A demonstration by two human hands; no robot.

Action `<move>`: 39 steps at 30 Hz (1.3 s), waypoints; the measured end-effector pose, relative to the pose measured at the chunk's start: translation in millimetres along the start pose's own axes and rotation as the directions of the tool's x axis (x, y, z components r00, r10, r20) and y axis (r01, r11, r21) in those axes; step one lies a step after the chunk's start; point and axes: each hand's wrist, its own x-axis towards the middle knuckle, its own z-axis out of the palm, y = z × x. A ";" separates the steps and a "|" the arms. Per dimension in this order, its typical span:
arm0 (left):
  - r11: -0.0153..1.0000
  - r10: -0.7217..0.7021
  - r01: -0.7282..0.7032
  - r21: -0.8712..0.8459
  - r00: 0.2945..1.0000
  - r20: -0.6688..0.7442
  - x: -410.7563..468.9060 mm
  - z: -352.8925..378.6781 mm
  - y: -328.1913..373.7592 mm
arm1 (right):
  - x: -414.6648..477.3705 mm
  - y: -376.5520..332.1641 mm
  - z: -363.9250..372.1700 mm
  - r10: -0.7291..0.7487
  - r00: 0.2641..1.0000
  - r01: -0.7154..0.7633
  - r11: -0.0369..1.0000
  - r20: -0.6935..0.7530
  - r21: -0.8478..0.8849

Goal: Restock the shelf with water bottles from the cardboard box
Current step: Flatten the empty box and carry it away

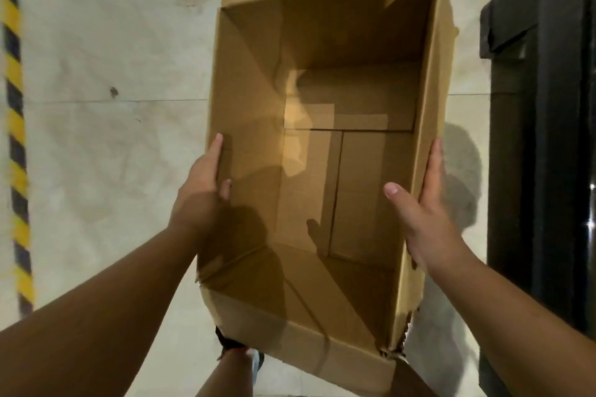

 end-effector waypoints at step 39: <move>0.968 -0.054 0.020 -0.249 0.990 -0.128 33.3 -141.3 161.8 | 5.7 -37.9 51.6 0.025 0.957 0.024 0.986 0.288 -0.167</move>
